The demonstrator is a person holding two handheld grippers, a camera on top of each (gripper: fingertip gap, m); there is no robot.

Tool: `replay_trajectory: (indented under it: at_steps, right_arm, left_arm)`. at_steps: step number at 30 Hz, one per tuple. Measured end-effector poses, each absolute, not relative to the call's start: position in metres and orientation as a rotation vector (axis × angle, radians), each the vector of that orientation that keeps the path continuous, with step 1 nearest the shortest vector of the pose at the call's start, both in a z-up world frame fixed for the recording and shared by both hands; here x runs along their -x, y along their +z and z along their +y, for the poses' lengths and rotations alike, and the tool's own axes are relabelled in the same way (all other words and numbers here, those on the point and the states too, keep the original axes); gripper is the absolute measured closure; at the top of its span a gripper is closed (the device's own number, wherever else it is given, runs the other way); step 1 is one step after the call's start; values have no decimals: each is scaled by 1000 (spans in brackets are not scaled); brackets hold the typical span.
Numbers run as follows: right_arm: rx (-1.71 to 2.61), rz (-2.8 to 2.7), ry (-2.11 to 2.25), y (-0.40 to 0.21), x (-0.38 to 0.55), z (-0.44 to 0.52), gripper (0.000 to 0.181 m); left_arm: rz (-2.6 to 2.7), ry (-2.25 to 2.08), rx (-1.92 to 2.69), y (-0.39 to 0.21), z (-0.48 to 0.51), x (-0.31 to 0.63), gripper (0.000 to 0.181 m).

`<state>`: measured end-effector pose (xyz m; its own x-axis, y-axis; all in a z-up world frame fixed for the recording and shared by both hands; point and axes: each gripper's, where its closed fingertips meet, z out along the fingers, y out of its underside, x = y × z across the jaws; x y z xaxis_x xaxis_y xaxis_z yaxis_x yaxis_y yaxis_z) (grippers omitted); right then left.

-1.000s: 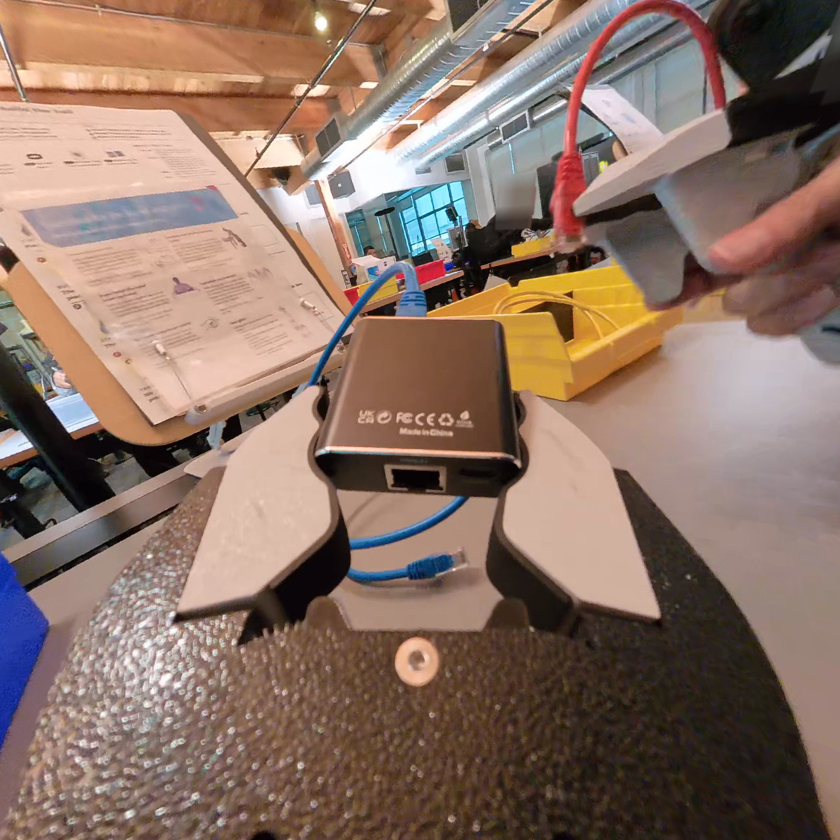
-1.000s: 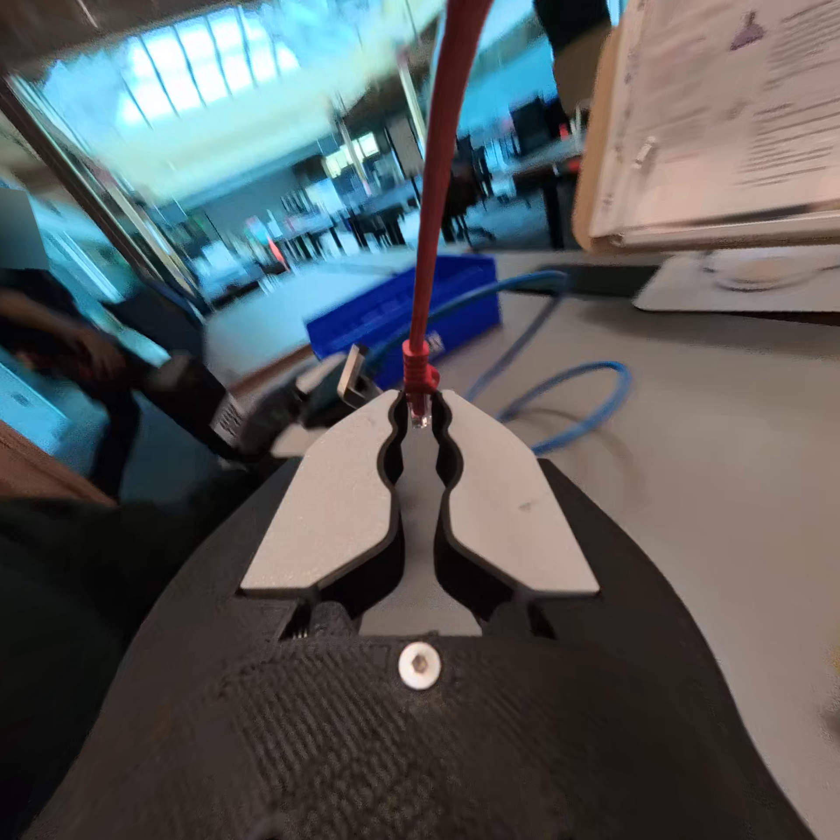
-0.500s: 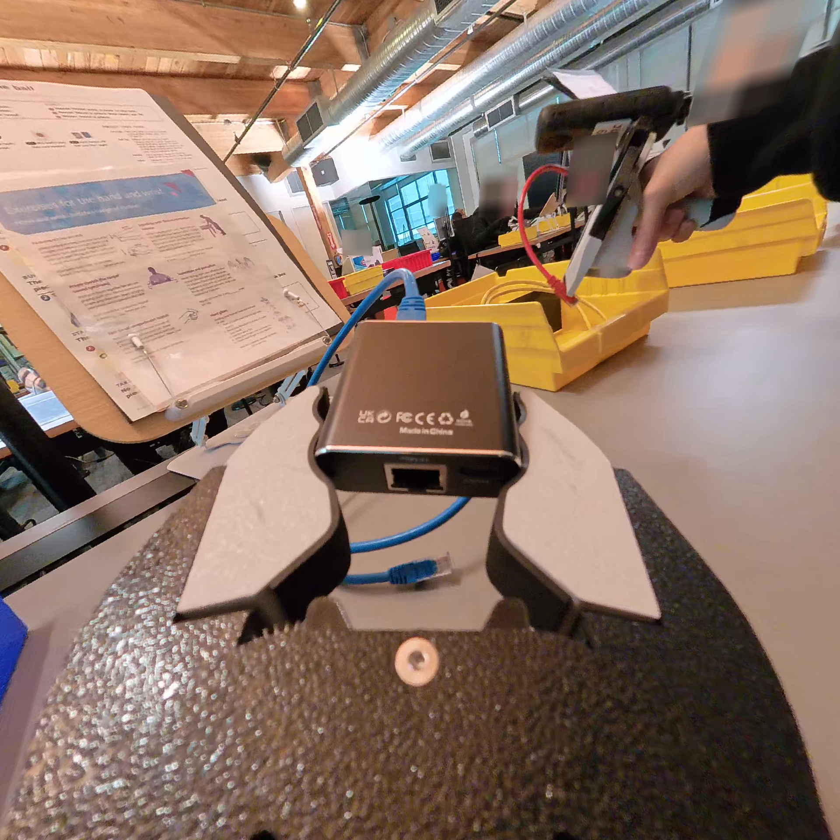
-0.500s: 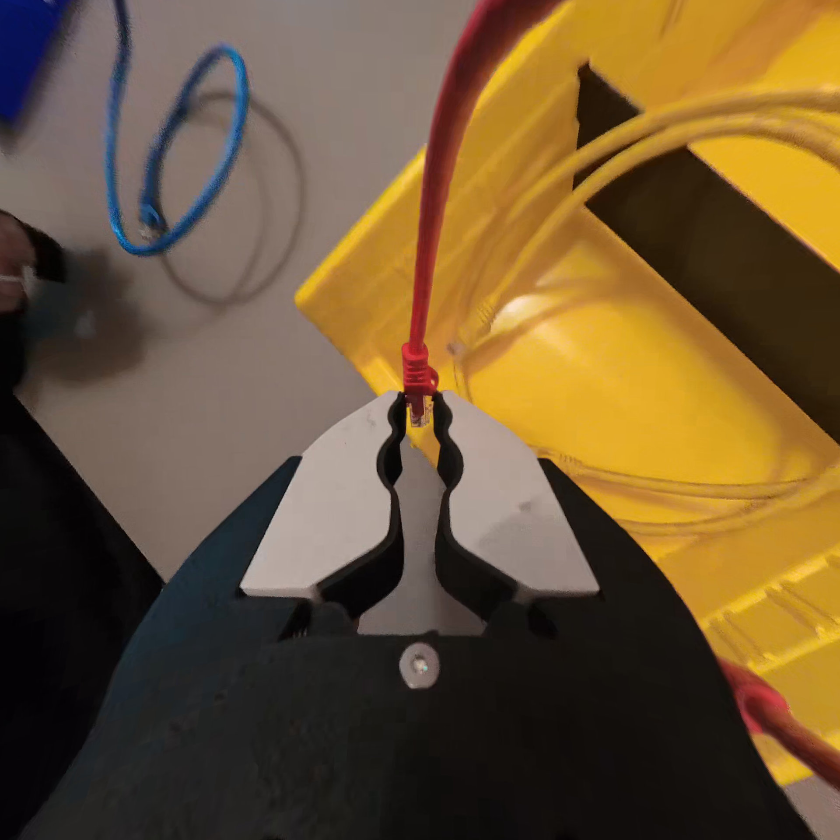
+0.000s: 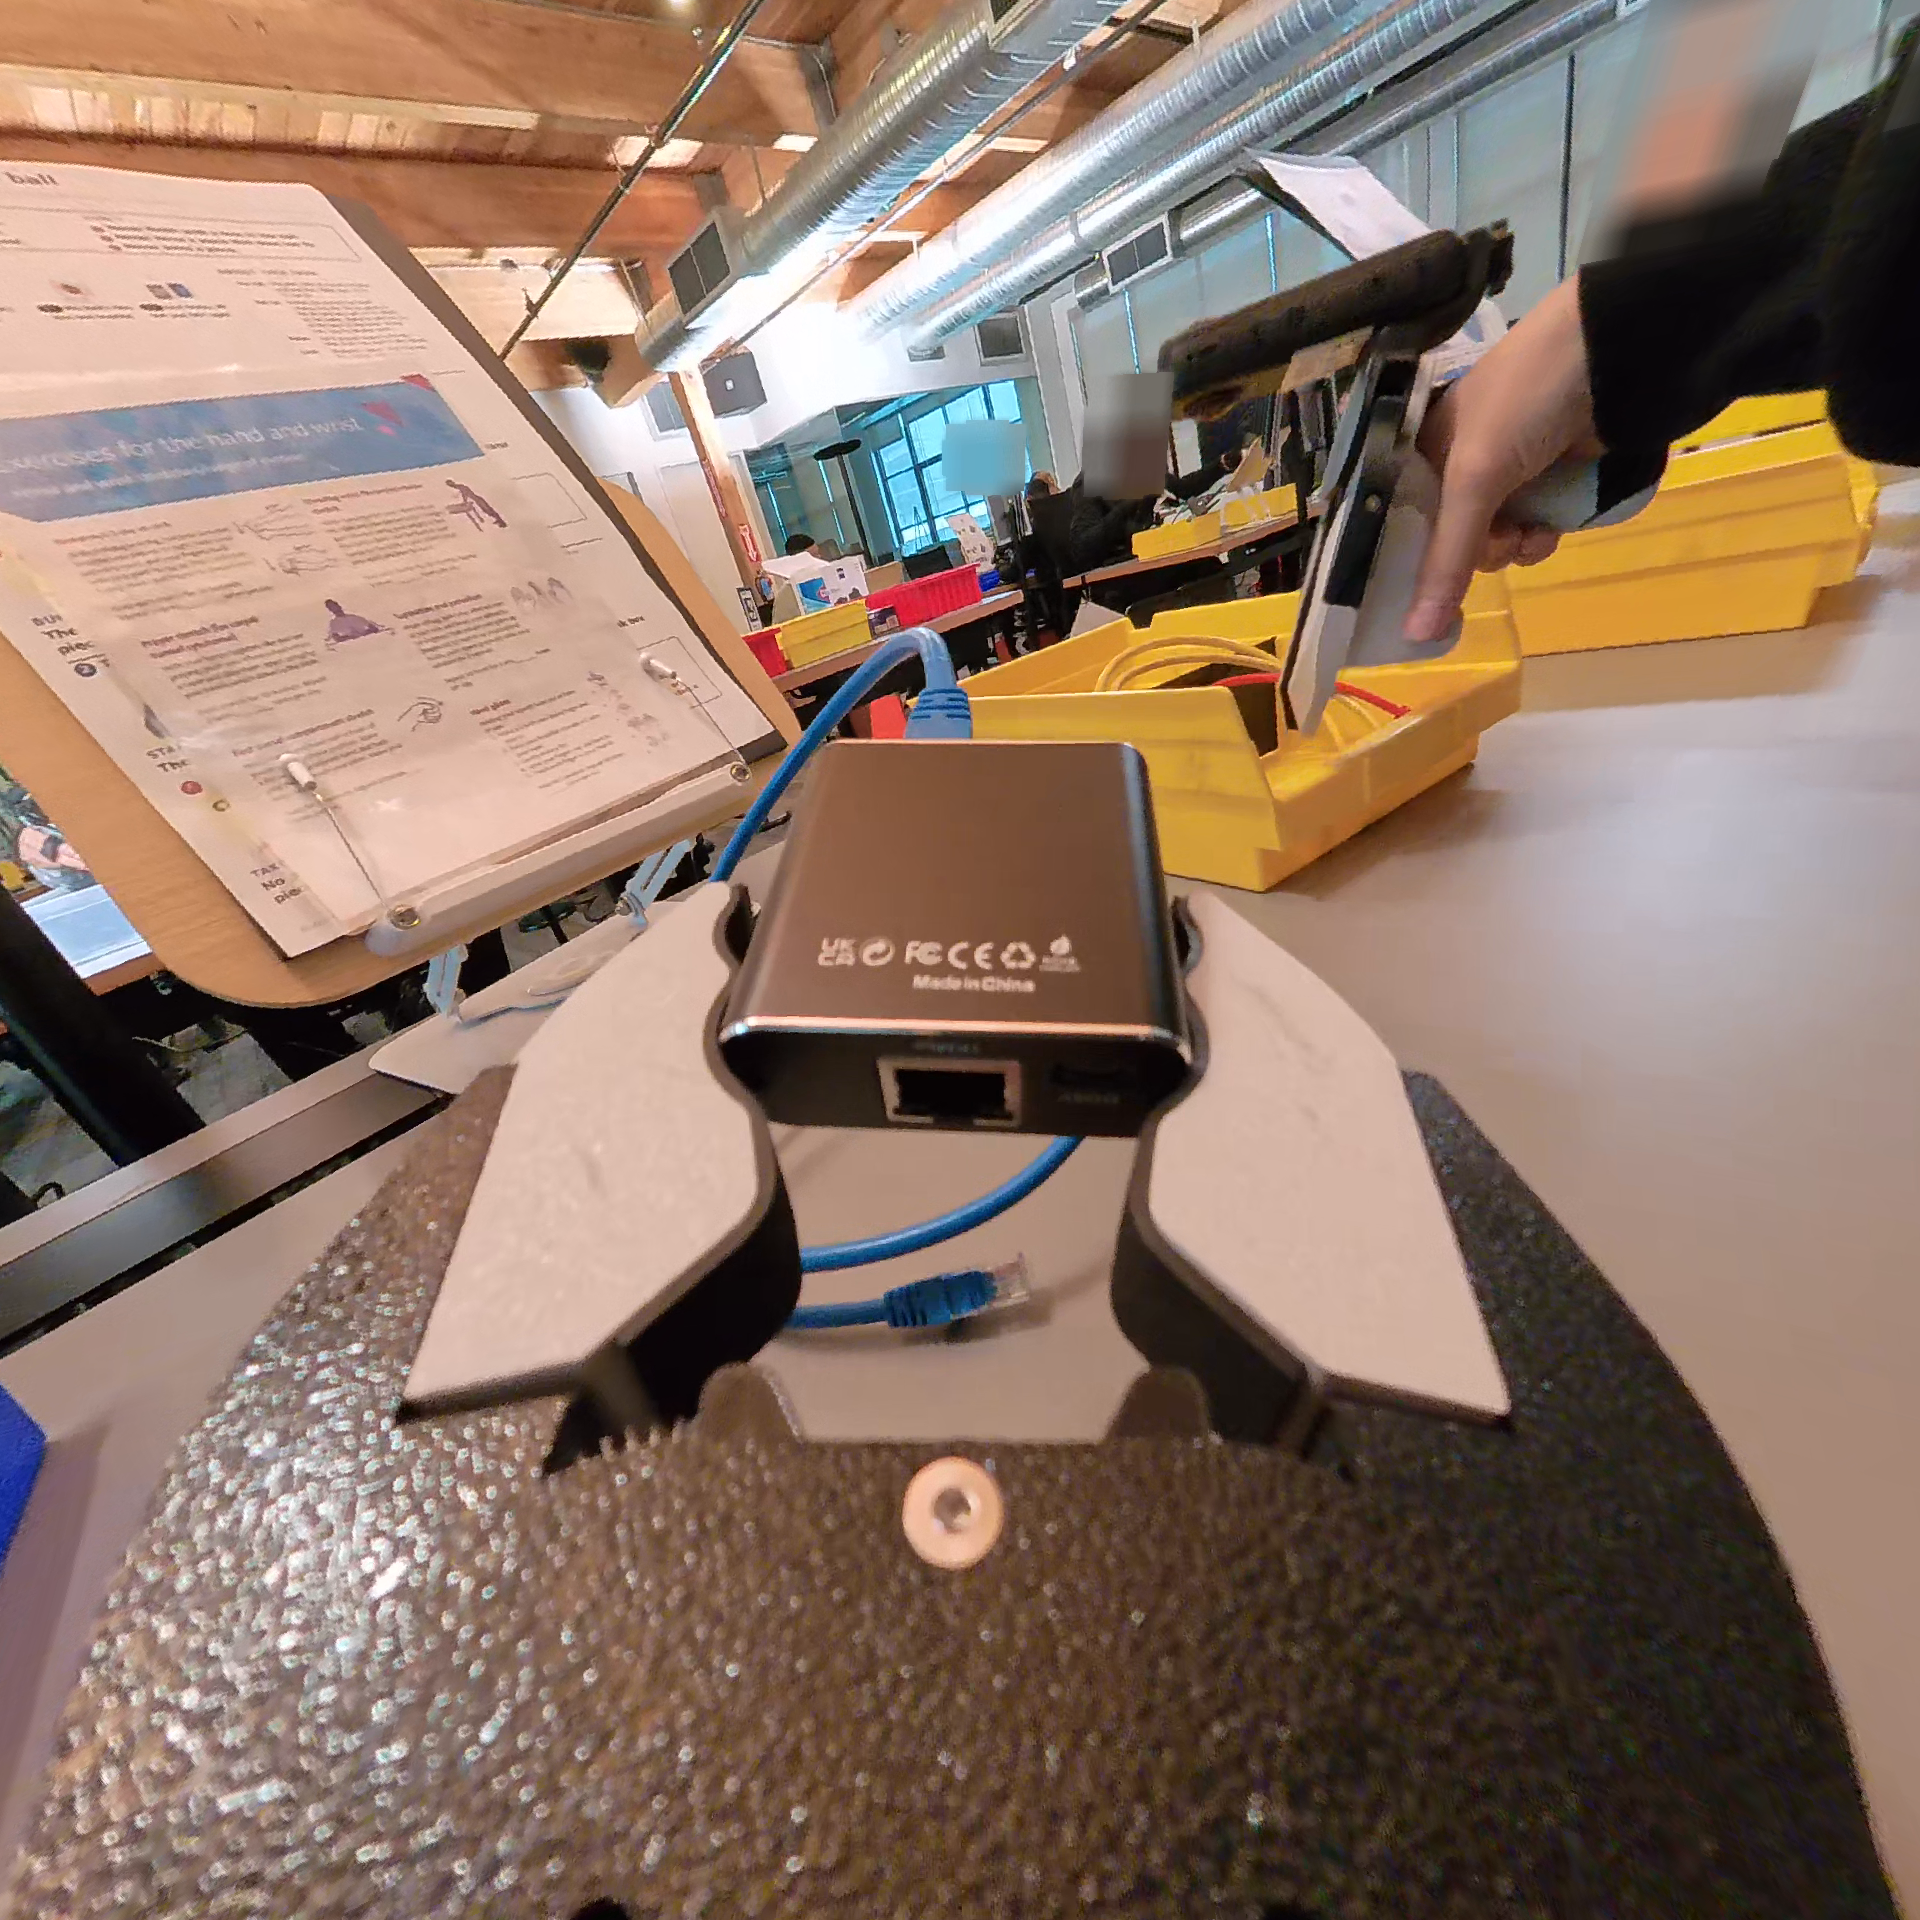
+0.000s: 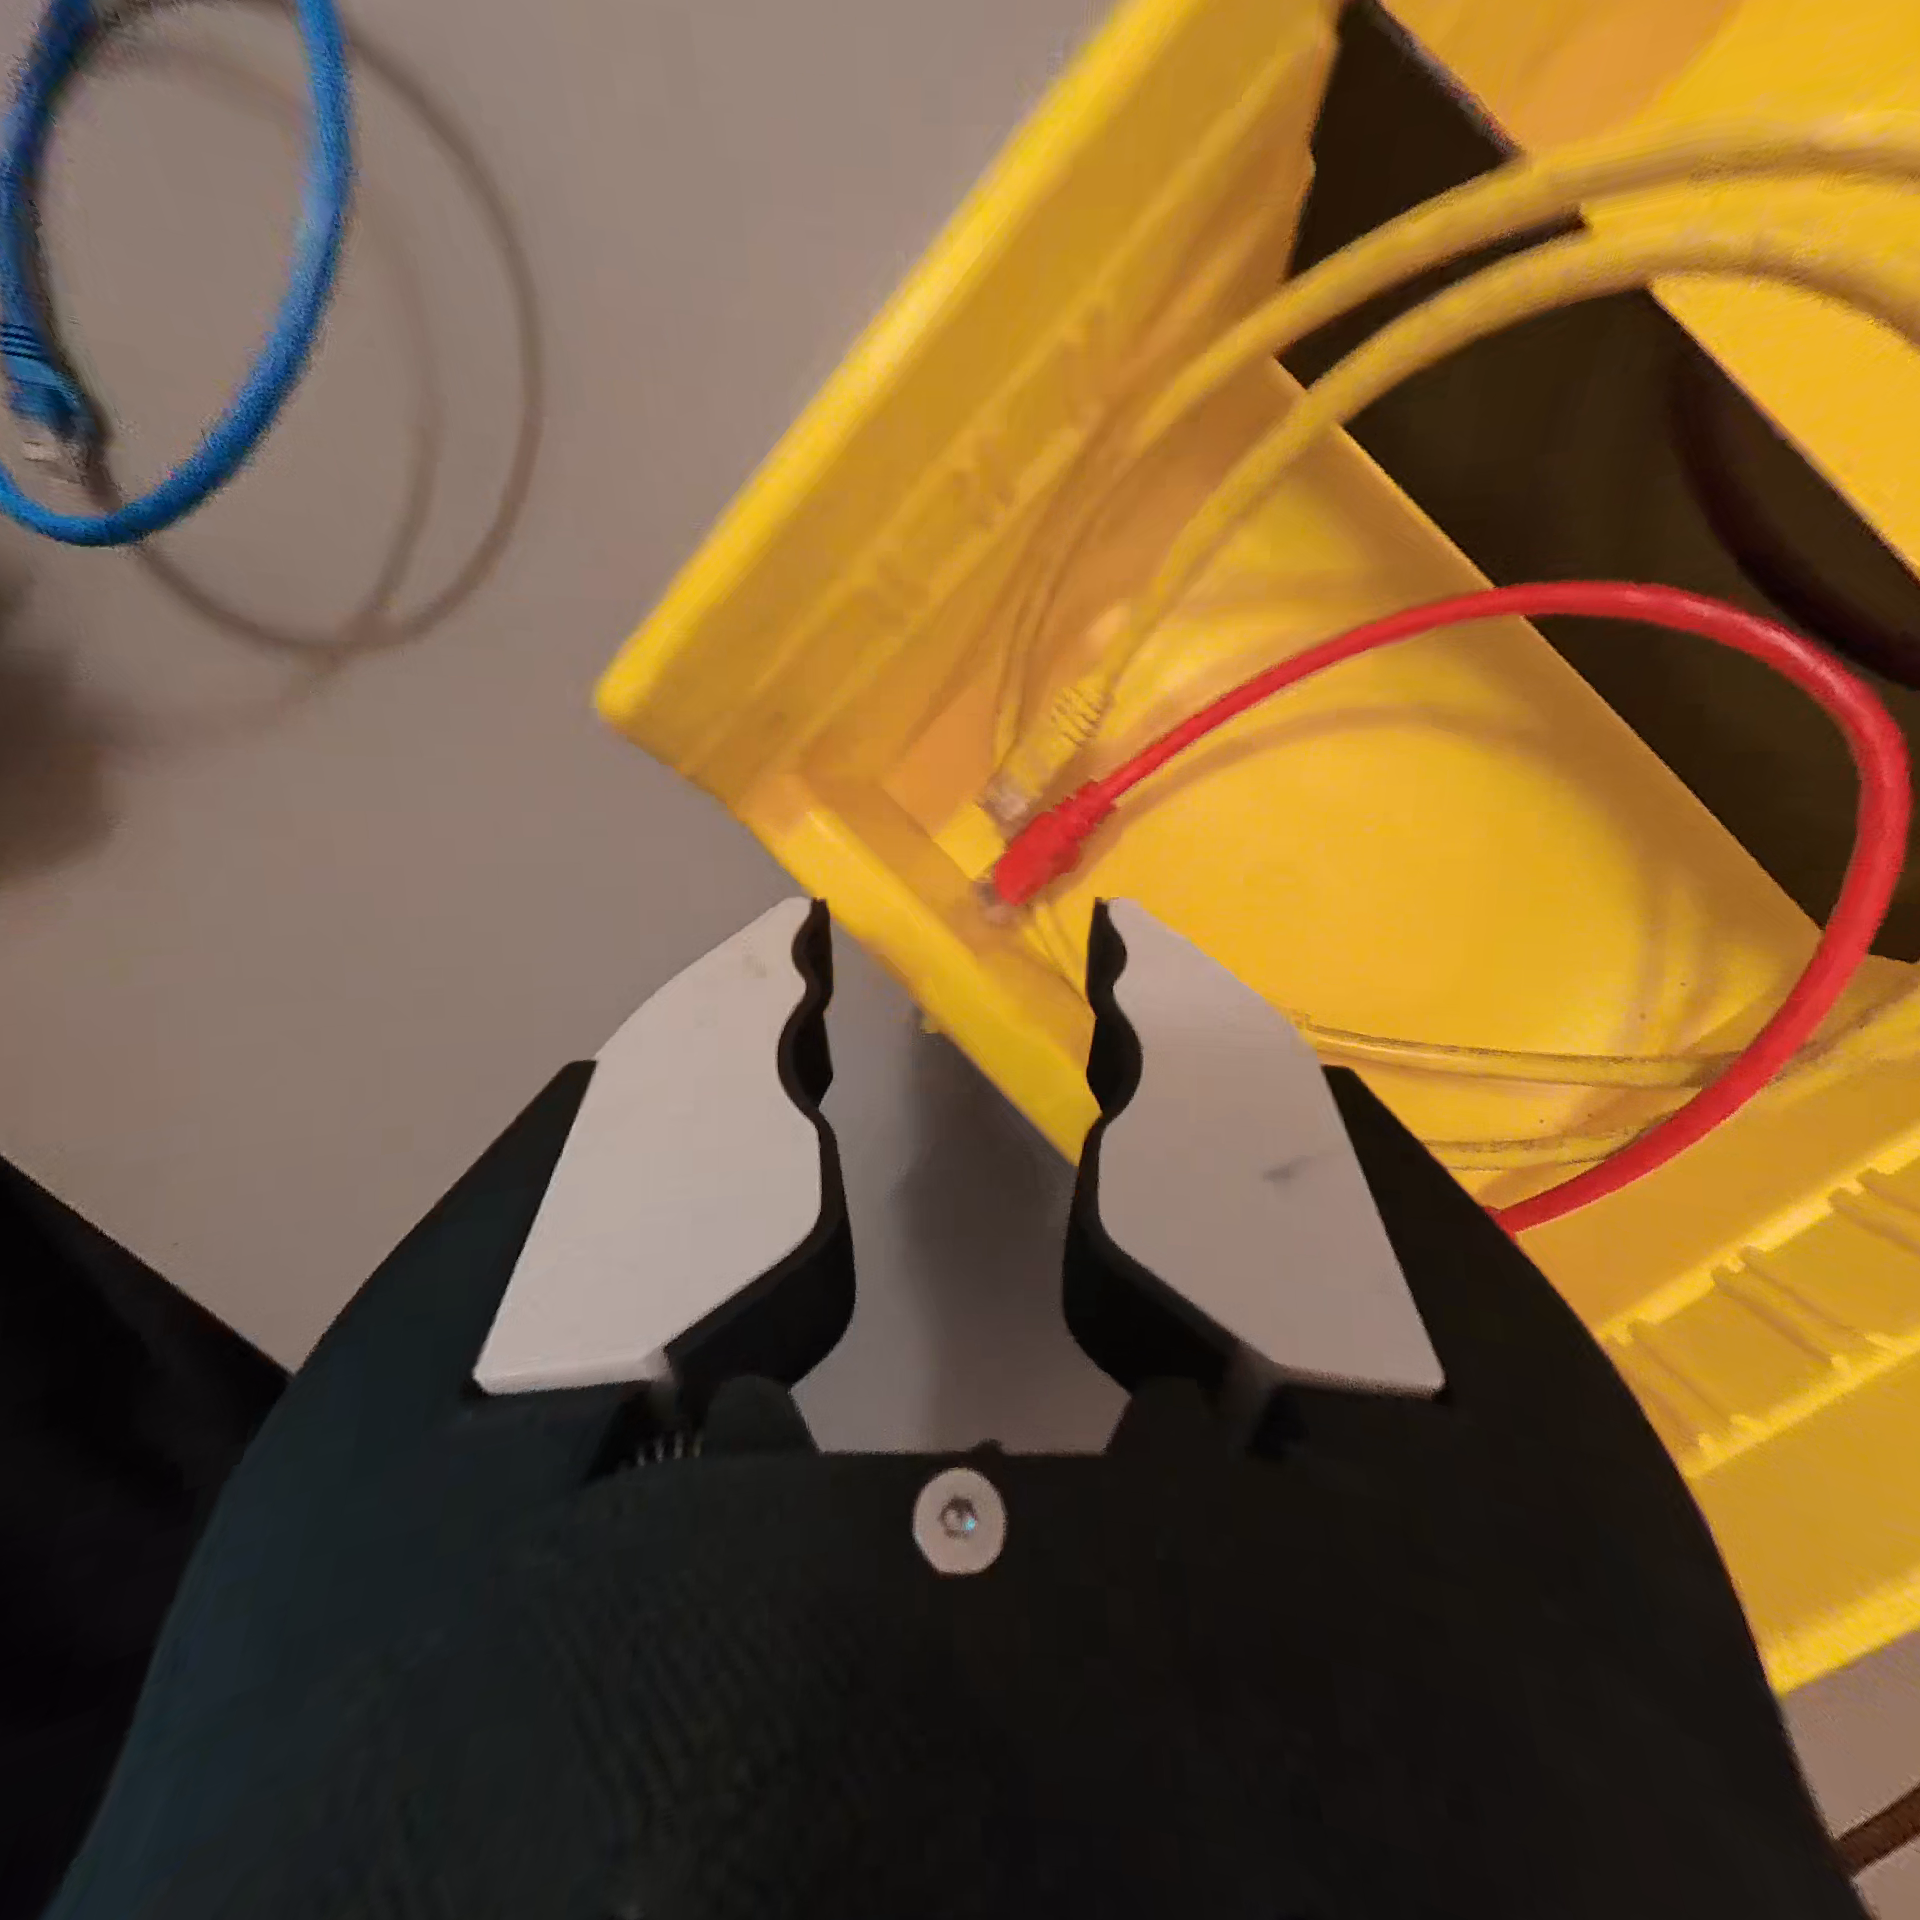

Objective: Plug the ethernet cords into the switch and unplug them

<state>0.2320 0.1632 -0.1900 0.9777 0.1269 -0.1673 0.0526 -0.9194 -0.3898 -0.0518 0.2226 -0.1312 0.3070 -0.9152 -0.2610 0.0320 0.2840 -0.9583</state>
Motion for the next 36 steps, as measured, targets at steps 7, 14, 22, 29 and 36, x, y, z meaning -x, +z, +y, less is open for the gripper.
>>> replay_trajectory:
  at_steps: [7,14,22,29,36]
  right_arm:
    - [2347,-435,534,-126,-106,164,109]
    - [1966,-361,905,-98,4,168,106]
    - [1661,50,1210,-109,26,190,116]
    - [1507,214,1415,-116,36,193,129]
    - [1394,367,1521,-119,44,199,150]
  left_arm:
    - [1067,-825,1075,-132,220,50,107]
    - [1085,-852,1046,-131,214,49,108]
    - [1119,-880,1018,-131,206,46,108]
    - [1174,-891,985,-133,196,41,108]
    - [1185,-869,952,-131,192,40,108]
